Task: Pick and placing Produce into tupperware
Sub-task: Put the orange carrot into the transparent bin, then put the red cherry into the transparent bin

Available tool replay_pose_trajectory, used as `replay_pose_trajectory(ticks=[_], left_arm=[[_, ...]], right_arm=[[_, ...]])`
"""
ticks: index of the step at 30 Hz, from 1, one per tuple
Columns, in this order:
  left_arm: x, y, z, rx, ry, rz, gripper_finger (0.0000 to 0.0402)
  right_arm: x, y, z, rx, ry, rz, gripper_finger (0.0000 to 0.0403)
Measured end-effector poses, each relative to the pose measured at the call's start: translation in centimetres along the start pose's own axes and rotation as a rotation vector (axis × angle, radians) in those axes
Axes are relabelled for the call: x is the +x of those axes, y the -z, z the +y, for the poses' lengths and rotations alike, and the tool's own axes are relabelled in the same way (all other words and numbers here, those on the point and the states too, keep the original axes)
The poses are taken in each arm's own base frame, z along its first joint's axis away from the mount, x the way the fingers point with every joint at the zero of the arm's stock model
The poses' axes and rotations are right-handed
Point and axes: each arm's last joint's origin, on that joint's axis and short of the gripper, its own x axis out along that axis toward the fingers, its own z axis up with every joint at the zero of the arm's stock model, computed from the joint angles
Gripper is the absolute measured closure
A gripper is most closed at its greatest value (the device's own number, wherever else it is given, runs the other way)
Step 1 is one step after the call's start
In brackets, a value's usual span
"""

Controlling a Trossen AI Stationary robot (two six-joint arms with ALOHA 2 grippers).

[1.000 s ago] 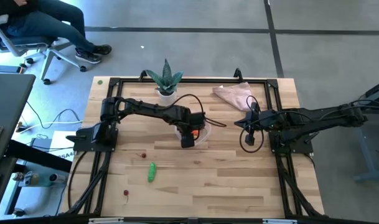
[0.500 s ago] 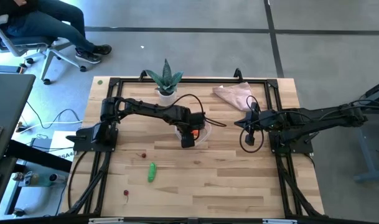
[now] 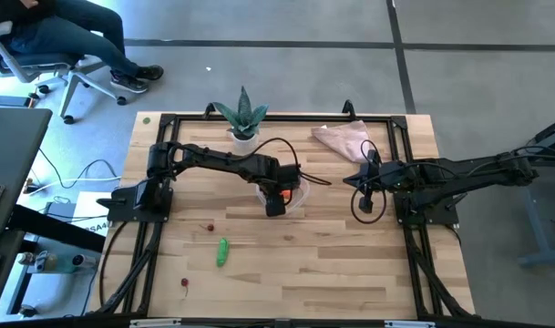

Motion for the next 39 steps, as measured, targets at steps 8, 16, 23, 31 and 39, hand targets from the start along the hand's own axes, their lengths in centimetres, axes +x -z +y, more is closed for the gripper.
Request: replay_pose_trajectory(ticks=[8,16,23,31,39], left_arm=[[0.0,0.0,0.0,-0.003,0.0,0.0,0.0167],[-0.7,-0.3,-0.1,-0.028,0.057,0.016,0.0122],[-3.8,-1.1,-0.2,-0.058,0.081,0.085,0.0133],[-8.5,-0.5,-2.0,-0.05,0.06,0.245,0.0149],[-12.1,2.1,-5.9,0.059,-0.083,0.28,0.0173]], right_arm=[[0.0,0.0,0.0,0.0,0.0,0.0,0.0402],[0.0,0.0,0.0,0.0,0.0,0.0,0.0402],[0.0,0.0,0.0,0.0,0.0,0.0,0.0402],[0.0,0.0,0.0,0.0,0.0,0.0,0.0402],[0.0,0.0,0.0,0.0,0.0,0.0,0.0402]])
